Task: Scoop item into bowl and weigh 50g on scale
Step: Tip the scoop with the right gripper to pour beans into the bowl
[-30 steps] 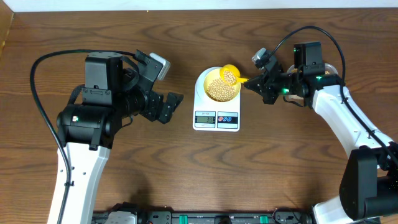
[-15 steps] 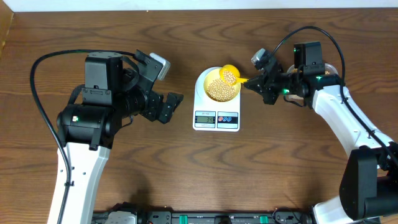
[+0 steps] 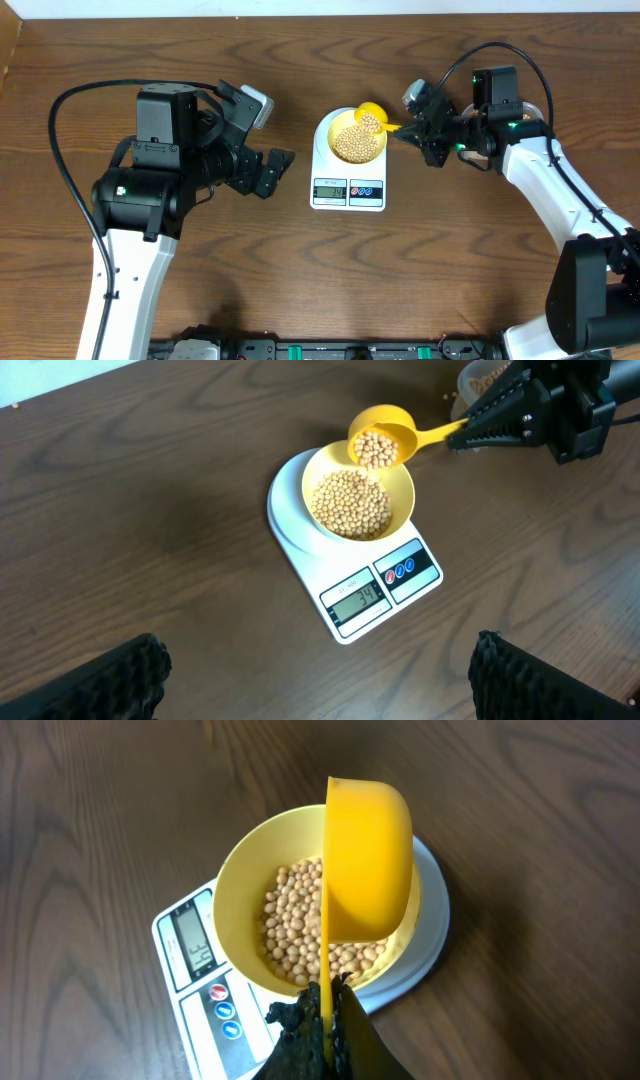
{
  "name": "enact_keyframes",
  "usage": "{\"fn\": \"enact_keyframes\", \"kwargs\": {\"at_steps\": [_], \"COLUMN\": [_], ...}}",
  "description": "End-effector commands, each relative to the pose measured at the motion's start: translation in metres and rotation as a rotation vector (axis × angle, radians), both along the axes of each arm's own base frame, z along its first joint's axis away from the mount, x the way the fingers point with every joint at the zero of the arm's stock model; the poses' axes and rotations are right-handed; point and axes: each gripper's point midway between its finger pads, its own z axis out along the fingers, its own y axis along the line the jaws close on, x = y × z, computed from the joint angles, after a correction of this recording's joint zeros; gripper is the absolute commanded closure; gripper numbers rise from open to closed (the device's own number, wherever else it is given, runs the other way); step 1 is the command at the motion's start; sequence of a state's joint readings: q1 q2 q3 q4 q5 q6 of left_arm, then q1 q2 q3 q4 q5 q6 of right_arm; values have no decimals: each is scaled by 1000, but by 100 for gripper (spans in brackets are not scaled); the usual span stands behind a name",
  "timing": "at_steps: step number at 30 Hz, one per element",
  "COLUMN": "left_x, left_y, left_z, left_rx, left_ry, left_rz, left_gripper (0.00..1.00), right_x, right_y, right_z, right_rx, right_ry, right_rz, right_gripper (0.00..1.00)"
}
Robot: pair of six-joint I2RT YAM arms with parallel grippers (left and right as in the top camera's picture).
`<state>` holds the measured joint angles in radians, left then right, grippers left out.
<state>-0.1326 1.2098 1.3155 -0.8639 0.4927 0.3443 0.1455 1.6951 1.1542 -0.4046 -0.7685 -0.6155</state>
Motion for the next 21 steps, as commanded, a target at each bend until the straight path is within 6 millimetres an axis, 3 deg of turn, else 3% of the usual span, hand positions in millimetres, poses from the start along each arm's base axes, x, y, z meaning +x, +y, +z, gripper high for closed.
{"fn": "enact_keyframes", "kwargs": {"at_steps": [1,21], "left_x": [-1,-1], "left_y": [-1,-1], "left_z": [0,0], "left_rx": [-10,-10], "left_ry": [3,3], "left_rz": [-3,-3], "left_gripper": [2,2], "right_x": [-3,-3], "right_y": [6,6], "right_z": [-3,-3], "right_rx": [-7,-10], "right_ry": [-22,-29], "right_rz": [40,46], "right_gripper": [99,99]}}
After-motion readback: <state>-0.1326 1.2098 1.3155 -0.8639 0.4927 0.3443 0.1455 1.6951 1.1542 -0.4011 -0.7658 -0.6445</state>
